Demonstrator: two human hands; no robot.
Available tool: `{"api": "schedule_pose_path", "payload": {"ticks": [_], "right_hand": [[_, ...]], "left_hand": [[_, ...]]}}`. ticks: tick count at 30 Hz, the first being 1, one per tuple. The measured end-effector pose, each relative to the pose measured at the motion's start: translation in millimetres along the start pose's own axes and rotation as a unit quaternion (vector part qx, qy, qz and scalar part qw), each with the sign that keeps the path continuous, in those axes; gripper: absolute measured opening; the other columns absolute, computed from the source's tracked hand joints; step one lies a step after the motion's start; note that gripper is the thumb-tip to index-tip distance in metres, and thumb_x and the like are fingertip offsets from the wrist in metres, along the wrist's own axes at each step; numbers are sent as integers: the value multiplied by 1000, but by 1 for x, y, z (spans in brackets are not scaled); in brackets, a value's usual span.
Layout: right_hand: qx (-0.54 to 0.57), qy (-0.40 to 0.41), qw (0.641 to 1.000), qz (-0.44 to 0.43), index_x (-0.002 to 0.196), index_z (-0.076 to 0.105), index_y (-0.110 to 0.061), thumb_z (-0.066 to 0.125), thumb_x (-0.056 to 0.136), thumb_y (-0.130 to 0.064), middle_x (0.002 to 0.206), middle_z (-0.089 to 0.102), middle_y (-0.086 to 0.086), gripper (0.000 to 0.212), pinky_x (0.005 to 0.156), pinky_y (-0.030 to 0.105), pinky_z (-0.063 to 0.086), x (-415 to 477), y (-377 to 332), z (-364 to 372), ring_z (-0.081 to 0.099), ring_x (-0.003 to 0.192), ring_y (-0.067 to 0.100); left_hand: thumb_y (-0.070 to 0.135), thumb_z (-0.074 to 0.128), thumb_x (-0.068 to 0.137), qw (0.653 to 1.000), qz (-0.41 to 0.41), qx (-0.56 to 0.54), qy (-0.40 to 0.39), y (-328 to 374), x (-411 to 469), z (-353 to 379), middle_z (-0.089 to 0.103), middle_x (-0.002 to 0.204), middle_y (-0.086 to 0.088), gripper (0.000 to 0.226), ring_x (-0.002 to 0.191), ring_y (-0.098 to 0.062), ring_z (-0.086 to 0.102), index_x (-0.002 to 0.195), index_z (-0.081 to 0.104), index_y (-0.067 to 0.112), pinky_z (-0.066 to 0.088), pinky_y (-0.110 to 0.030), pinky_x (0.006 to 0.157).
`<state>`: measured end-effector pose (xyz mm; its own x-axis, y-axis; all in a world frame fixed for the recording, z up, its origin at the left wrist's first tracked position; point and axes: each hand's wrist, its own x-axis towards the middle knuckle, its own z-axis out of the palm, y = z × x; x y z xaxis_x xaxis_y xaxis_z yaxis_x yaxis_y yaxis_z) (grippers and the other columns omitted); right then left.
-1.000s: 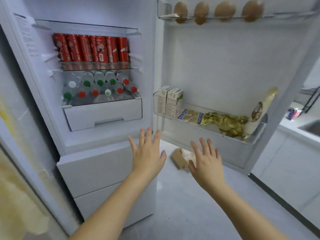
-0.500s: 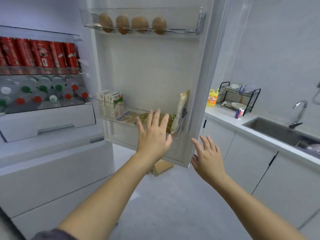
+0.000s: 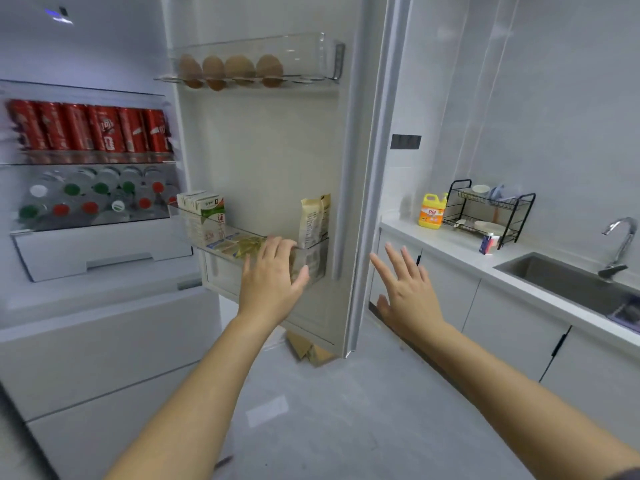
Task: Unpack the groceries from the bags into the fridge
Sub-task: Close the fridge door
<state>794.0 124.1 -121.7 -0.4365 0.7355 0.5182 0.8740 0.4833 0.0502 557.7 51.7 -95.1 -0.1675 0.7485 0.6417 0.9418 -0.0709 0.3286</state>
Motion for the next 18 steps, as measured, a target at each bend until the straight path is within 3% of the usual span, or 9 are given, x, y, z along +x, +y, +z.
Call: {"api": "schedule_pose_path", "payload": {"ticks": [3, 5, 7, 11, 14, 18], "right_hand": [[-39, 47, 995, -82, 153, 20, -23, 63, 77, -8, 161, 16, 9, 88, 114, 58, 24, 8, 6, -13, 13, 148, 37], [-56, 84, 985, -137, 151, 23, -22, 66, 72, -5, 160, 21, 11, 91, 111, 60, 31, 17, 3, -26, 21, 145, 39], [-68, 118, 974, -180, 150, 25, -22, 68, 72, -6, 159, 21, 12, 91, 110, 60, 32, 26, -4, -38, 24, 144, 40], [-83, 171, 946, -263, 151, 24, -25, 66, 76, -10, 161, 17, 12, 87, 112, 59, 29, 45, -29, -64, 18, 146, 38], [-111, 208, 918, -319, 150, 30, -26, 66, 77, -13, 160, 19, 10, 83, 114, 61, 23, 59, -50, -83, 15, 147, 38], [-140, 244, 881, -381, 149, 34, -26, 62, 83, -18, 160, 22, 6, 72, 116, 63, 9, 73, -75, -106, 11, 148, 34]], "left_hand": [[36, 54, 93, 999, -5, -26, 27, -18, -12, -17, 54, 120, 0, 30, 112, -20, 50, 117, 50, 18, 43, -41, 91], [29, 51, 96, 998, -11, -51, 36, -29, -21, -31, 55, 115, 0, 22, 100, -16, 51, 114, 51, 17, 40, -33, 76], [22, 49, 97, 996, -20, -78, 38, -39, -29, -44, 56, 118, 1, 20, 97, -12, 50, 116, 52, 18, 37, -29, 71], [31, 46, 96, 989, -30, -139, 40, -57, -43, -67, 52, 121, 17, 17, 103, -7, 50, 113, 50, 34, 40, -29, 77], [21, 50, 98, 980, -56, -183, 55, -68, -51, -78, 48, 114, 33, 19, 105, 4, 45, 112, 50, 35, 37, -15, 79], [9, 47, 98, 965, -94, -226, 91, -87, -58, -90, 52, 125, 16, 19, 113, -9, 49, 108, 55, 23, 41, -28, 93]]}}
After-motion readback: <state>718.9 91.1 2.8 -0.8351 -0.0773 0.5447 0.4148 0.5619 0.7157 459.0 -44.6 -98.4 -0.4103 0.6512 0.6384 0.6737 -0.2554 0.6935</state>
